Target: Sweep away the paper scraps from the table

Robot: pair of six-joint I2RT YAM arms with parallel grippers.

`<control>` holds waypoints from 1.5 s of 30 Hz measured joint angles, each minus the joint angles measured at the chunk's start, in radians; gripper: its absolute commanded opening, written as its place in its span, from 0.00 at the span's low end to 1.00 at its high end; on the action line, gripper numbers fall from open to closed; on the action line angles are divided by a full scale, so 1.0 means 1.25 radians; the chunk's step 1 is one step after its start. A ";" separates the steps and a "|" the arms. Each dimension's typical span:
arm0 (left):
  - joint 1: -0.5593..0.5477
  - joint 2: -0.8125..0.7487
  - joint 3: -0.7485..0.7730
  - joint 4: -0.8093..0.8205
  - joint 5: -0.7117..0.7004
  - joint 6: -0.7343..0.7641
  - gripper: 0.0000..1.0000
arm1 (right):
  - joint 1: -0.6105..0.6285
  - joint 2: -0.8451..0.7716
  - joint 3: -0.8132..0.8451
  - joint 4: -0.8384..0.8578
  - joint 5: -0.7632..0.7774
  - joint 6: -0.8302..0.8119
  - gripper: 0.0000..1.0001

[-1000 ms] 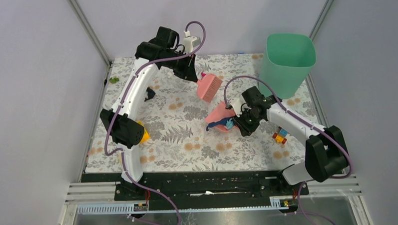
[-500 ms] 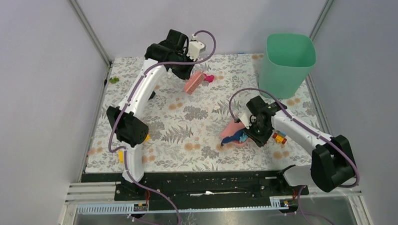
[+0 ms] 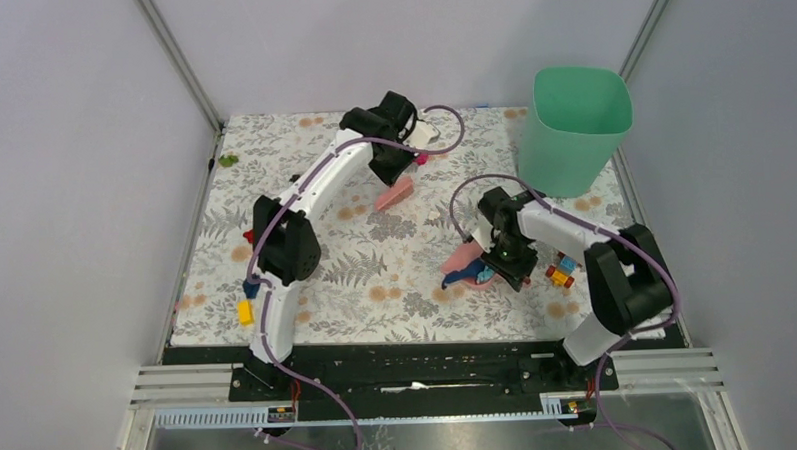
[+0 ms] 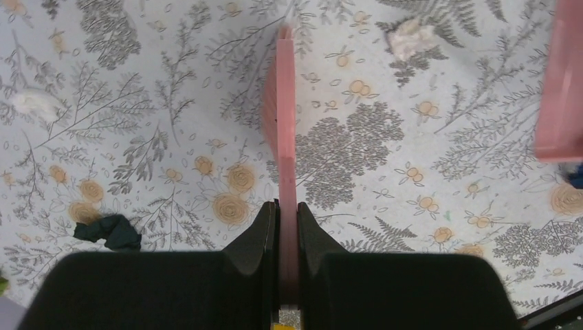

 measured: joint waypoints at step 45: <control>0.098 -0.230 -0.005 -0.023 0.149 -0.153 0.00 | 0.000 -0.165 0.083 0.081 -0.167 0.019 0.00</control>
